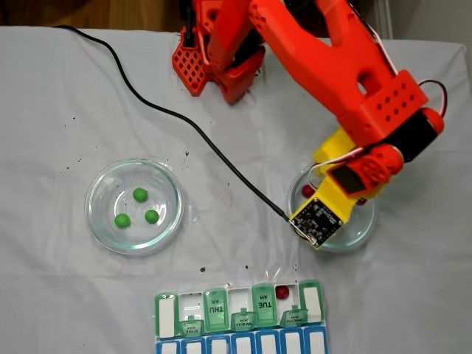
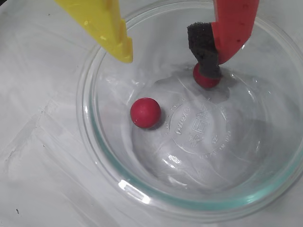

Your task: Sort medicines into box.

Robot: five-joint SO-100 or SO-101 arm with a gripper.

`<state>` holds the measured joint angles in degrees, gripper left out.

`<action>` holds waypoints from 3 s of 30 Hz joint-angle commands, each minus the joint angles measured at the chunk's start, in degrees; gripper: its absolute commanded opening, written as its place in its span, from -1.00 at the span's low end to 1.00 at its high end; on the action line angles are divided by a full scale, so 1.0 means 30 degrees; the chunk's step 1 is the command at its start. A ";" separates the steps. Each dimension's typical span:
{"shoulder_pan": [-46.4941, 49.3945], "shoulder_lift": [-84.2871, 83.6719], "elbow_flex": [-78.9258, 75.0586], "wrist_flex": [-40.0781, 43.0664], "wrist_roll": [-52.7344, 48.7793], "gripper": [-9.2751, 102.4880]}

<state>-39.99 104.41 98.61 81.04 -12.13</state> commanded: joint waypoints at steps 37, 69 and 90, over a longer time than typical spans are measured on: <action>-0.3252 -0.1436 0.0117 -0.1787 0.2051 -0.31; -0.3516 -0.3281 0.0703 -0.2695 0.2373 -0.83; 0.2080 0.2695 -0.5010 0.0205 0.0996 -0.84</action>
<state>-37.44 102.39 93.08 80.60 -7.56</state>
